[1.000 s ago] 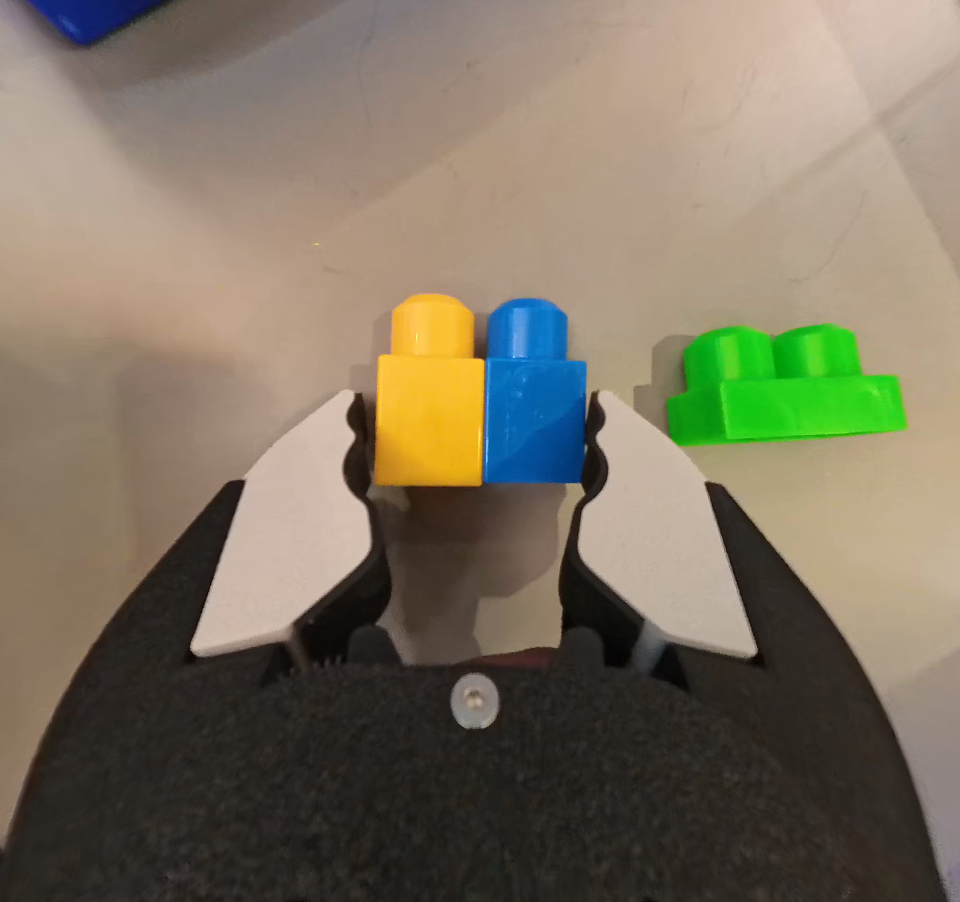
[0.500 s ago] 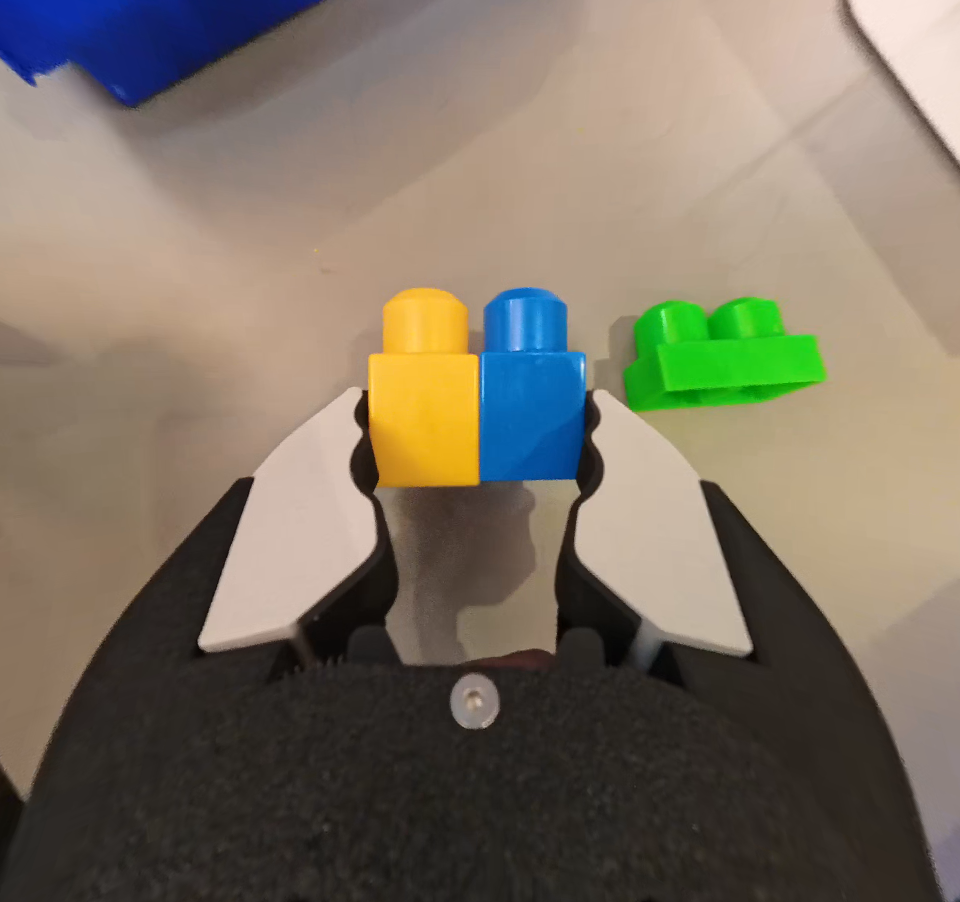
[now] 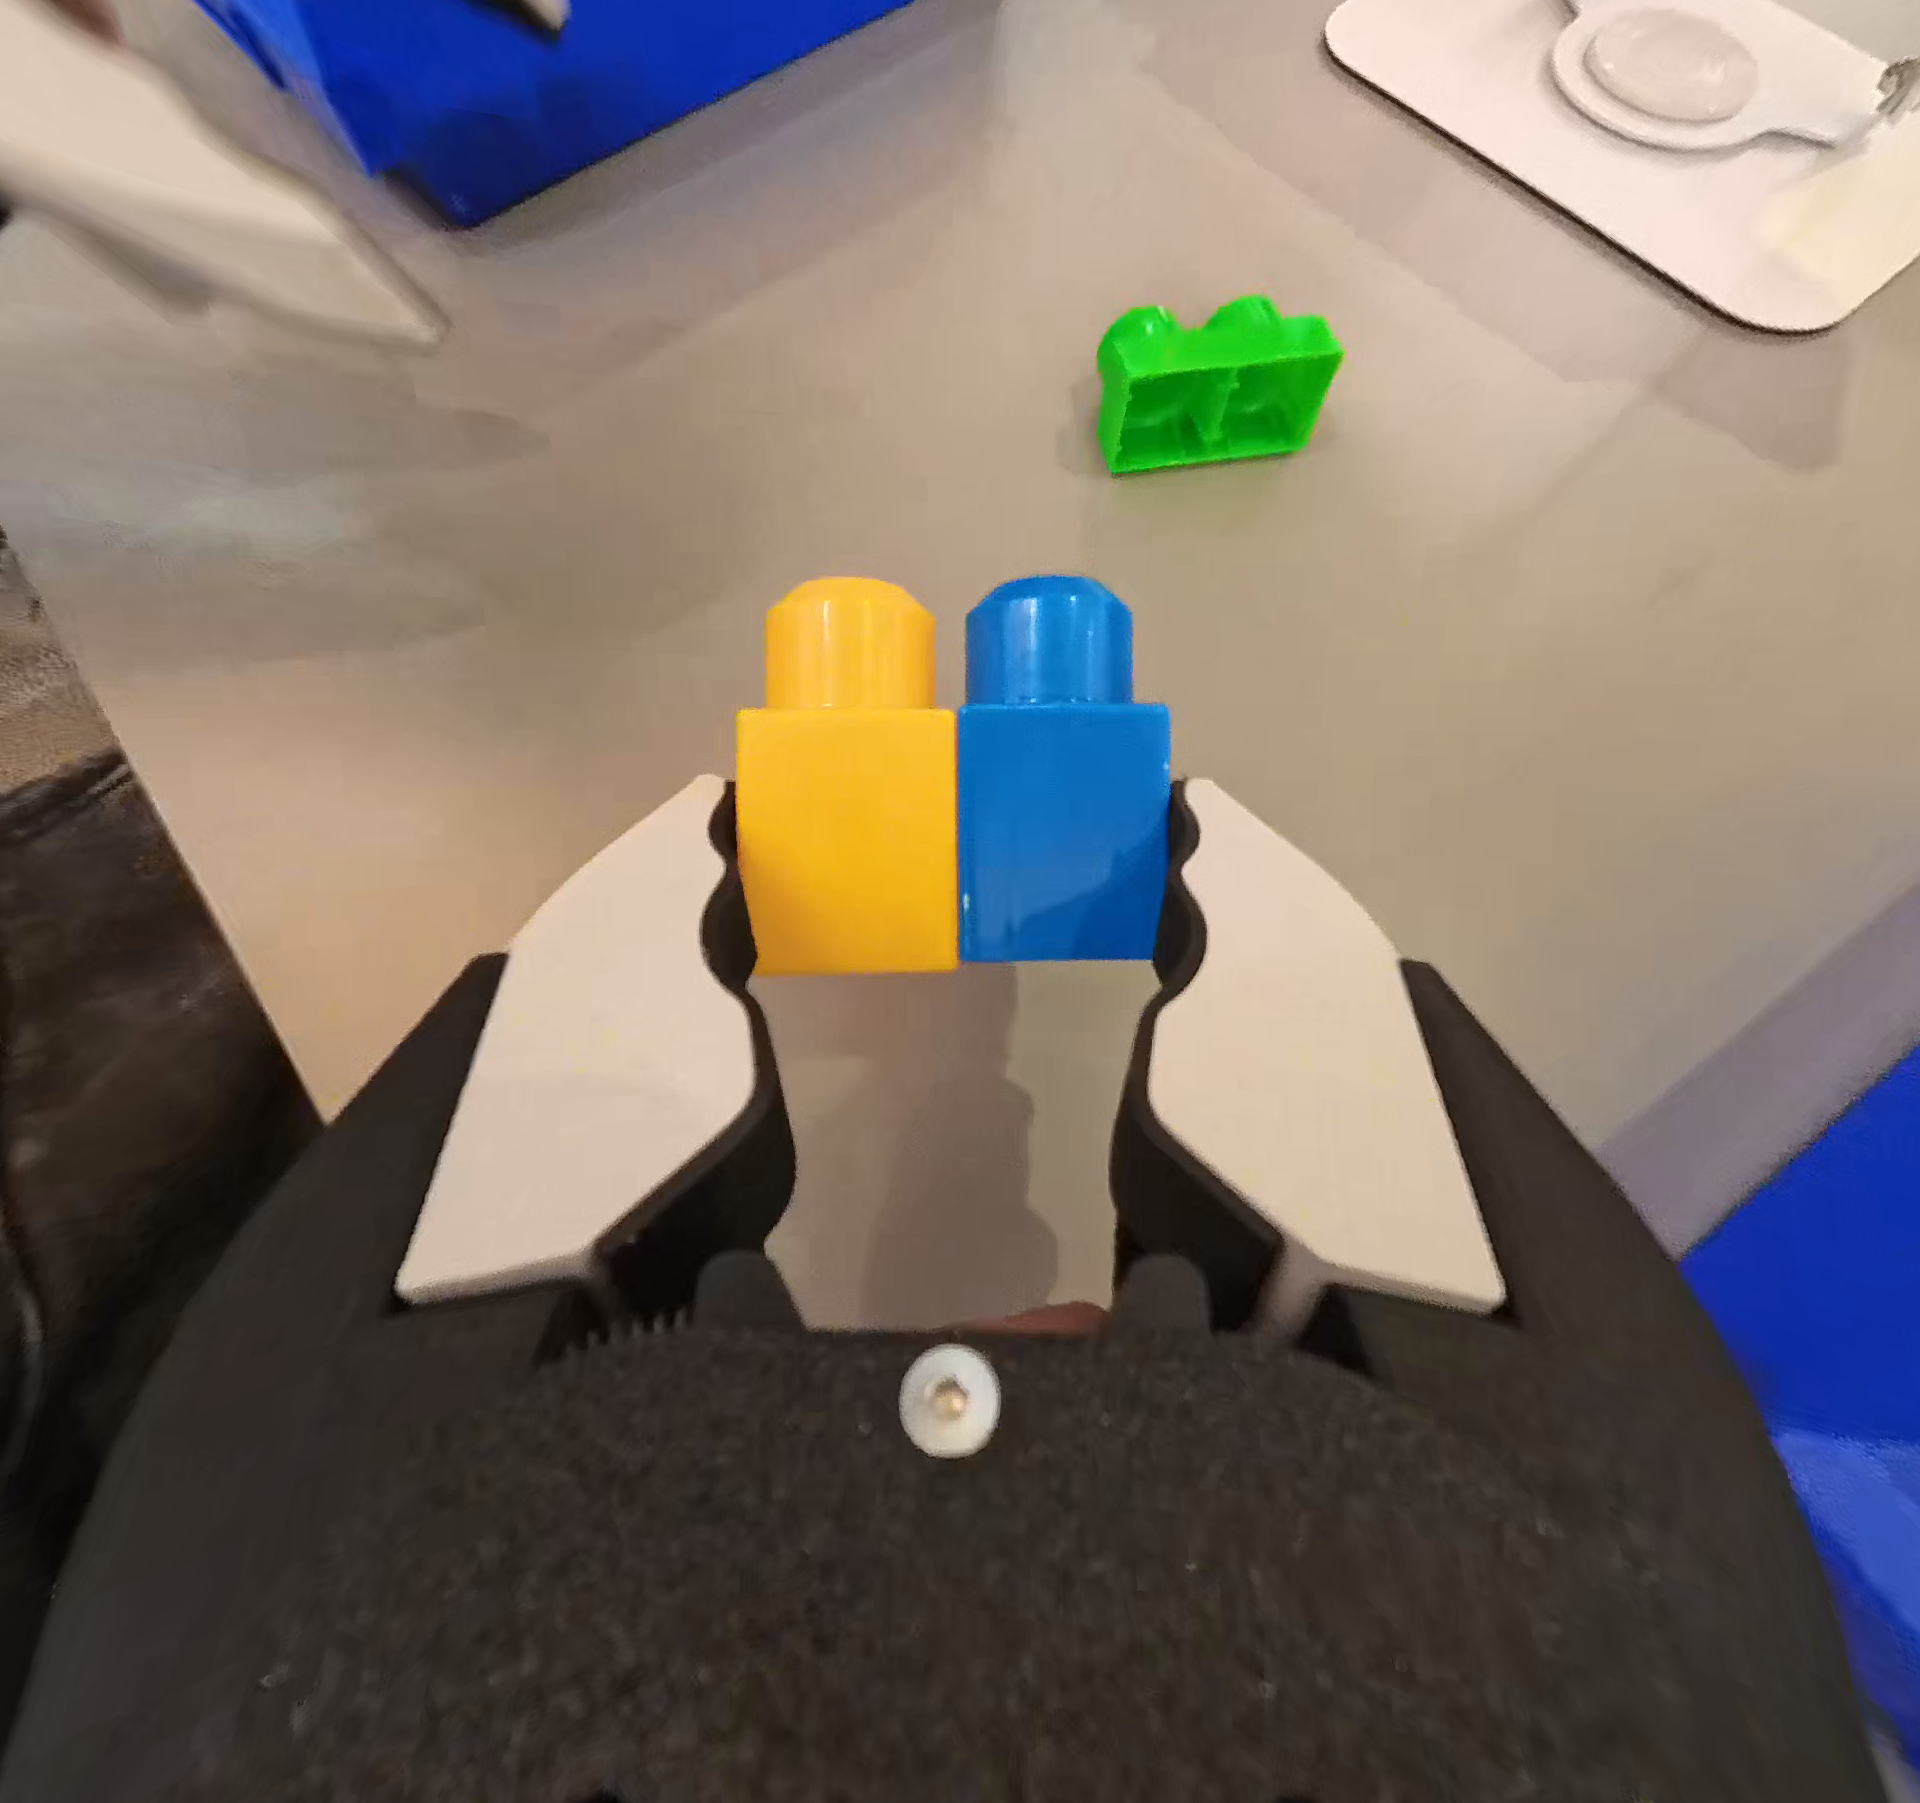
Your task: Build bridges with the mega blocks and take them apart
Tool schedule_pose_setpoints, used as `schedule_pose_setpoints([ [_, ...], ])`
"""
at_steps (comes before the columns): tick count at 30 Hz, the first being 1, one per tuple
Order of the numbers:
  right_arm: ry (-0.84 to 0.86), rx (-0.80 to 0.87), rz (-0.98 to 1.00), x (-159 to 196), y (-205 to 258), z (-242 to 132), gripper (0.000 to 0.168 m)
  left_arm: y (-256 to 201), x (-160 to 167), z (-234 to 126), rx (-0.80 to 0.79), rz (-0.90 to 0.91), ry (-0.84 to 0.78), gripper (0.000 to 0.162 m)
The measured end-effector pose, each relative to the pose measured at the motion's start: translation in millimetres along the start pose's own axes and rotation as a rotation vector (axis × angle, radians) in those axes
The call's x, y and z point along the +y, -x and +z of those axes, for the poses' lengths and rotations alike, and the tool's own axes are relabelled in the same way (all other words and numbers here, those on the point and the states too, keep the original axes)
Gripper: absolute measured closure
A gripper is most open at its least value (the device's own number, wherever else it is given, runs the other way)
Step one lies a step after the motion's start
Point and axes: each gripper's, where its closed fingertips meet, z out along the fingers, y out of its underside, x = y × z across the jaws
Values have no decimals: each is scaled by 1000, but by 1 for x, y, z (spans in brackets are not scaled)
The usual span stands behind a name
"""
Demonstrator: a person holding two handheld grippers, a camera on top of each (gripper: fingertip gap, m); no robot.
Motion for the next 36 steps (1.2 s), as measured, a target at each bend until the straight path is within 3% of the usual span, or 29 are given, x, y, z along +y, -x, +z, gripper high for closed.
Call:
schedule_pose_setpoints([
  [5,-50,-3,15,3,-3,-18,92,39,-38,33,160,298,202,94],
  [14,-93,-22,44,-2,-2,-25,92,93,-19,125,463,625,344,92],
  [22,-75,3,102,-2,-11,-14,92,97,-6,163,651,719,346,78],
  [27,-24,36,146,7,-22,-2,92,86,-3,173,741,749,317,77],
  [29,9,58,153,11,-28,3,92,82,-2,177,759,762,307,81],
  [31,36,66,150,11,-31,6,92,73,-3,177,808,738,291,95],
  [36,66,63,95,3,-39,14,92,64,-3,168,810,720,321,96],
])
